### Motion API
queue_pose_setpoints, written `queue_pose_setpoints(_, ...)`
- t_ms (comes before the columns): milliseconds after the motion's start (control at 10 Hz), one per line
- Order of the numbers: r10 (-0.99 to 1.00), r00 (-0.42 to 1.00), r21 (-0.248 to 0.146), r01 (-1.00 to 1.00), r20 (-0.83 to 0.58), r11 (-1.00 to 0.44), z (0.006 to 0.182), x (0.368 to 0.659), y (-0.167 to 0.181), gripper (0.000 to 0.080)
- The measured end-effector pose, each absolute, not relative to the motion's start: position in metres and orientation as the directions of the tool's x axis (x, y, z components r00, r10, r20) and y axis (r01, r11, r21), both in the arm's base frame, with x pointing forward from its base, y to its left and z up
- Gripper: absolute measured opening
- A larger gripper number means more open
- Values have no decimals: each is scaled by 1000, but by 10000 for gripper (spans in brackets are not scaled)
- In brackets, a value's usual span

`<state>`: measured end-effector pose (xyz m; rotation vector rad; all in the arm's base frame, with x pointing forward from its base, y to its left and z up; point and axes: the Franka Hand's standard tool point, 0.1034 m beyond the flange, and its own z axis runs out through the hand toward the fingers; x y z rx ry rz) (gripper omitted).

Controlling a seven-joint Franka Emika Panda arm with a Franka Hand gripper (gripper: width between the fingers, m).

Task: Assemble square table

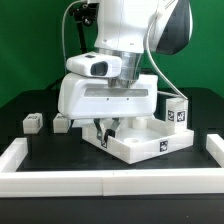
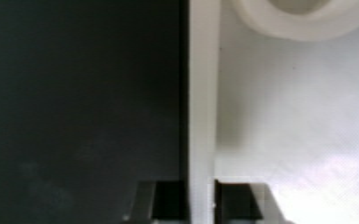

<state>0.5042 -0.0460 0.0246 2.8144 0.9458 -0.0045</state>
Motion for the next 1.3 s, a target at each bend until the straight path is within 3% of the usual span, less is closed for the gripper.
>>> queue_pose_setpoints(200, 673, 735, 161, 676, -80, -719, 25, 506, -46, 67)
queue_pose_setpoints(400, 806, 578, 151, 815, -127, -560, 31, 524, -33, 67)
queue_pose_setpoints(700, 914, 359, 103, 933, -188, -346, 27, 544, -13, 66)
queue_pose_setpoints(1300, 965, 97, 46, 995, -246, -88, 27, 545, -16, 63)
